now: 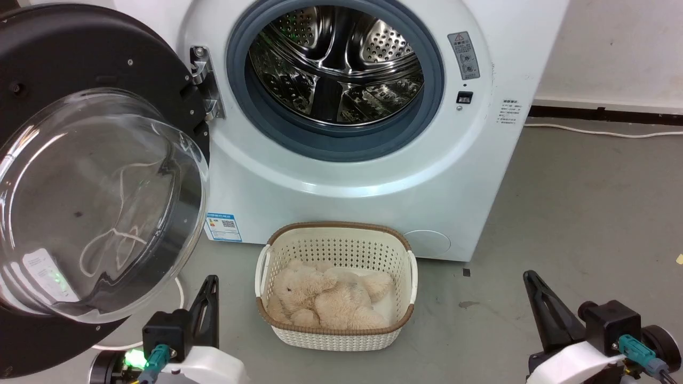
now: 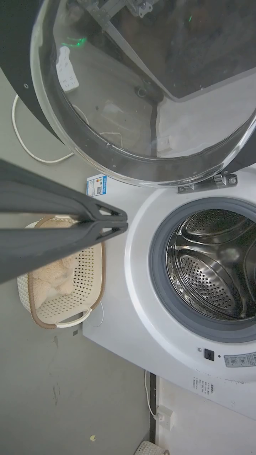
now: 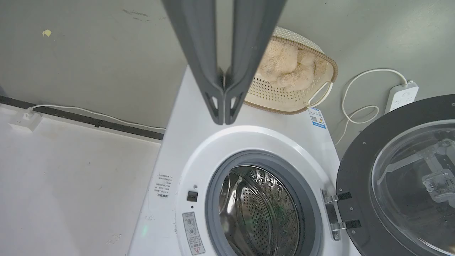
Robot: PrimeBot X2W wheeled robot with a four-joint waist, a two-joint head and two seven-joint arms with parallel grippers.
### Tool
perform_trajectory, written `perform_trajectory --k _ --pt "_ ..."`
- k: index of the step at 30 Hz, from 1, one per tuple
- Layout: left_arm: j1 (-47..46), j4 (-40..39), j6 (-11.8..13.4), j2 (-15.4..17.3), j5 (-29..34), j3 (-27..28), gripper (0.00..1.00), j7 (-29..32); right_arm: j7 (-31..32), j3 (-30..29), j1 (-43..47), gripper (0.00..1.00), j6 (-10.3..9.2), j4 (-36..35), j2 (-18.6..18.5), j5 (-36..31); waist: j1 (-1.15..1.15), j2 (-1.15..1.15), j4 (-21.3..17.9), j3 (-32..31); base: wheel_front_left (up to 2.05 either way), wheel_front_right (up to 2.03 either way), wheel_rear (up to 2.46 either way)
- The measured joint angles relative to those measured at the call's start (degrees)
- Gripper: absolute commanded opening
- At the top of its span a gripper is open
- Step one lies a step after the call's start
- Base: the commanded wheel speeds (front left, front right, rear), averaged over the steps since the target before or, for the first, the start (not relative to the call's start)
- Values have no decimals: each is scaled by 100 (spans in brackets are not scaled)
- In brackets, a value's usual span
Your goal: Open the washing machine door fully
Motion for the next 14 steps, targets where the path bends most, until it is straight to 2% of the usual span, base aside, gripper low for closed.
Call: perform_trajectory --k 14 --pt "-79 -3 -152 -102 199 233 0 140 176 36 -53 0 0 3 1 -43 0 0 -17 46 0 0 0"
